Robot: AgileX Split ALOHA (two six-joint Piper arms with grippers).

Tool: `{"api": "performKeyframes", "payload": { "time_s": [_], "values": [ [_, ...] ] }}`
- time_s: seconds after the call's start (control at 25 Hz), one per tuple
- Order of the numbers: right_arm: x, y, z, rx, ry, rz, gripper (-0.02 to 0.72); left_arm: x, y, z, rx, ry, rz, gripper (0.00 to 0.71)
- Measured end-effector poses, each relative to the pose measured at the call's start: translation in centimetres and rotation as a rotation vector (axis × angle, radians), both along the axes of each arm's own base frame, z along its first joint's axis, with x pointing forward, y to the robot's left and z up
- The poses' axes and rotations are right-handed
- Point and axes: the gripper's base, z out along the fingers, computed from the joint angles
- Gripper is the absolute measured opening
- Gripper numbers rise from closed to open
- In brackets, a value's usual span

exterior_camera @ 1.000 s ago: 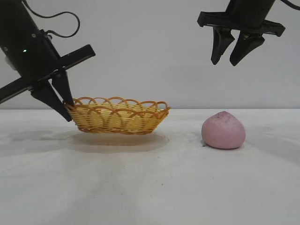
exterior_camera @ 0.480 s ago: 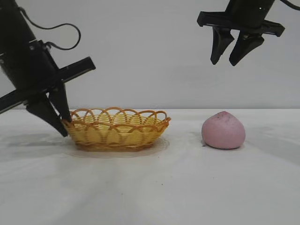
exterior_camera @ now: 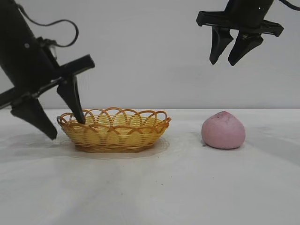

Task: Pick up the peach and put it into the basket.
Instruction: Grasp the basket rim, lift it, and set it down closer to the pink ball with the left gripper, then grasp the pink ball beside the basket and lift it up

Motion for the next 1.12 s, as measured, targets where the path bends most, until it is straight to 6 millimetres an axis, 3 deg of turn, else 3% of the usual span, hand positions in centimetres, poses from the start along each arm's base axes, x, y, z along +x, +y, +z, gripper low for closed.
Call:
{"api": "performKeyframes", "payload": {
  "time_s": [0.28, 0.44, 0.56, 0.72, 0.88, 1.0, 1.12],
  "values": [
    [-0.1, 0.0, -0.1, -0.003, 0.01, 0.002, 0.335, 0.6, 3.8, 0.3, 0.3, -0.069, -0.042, 0.34],
    [-0.1, 0.0, -0.1, -0.002, 0.013, 0.002, 0.335, 1.1, 6.6, 0.4, 0.312, -0.061, 0.043, 0.34],
    [-0.1, 0.1, -0.1, -0.002, 0.014, 0.004, 0.335, 1.1, 9.6, 1.6, 0.331, -0.076, 0.116, 0.34],
    [-0.2, 0.2, -0.1, -0.002, 0.014, 0.006, 0.335, 1.3, 12.9, 5.6, 0.343, -0.158, 0.217, 0.34],
    [-0.2, 0.3, -0.1, -0.002, 0.014, 0.009, 0.335, 0.5, 13.3, 9.4, 0.359, -0.247, 0.23, 0.34],
    [-0.2, 0.3, -0.1, -0.002, 0.014, 0.009, 0.335, -1.4, 12.8, 12.7, 0.353, -0.327, 0.234, 0.34],
    [-0.2, 0.3, -0.1, -0.002, 0.014, 0.009, 0.335, -4.9, 12.3, 17.0, 0.346, -0.417, 0.241, 0.34]
  ]
}}
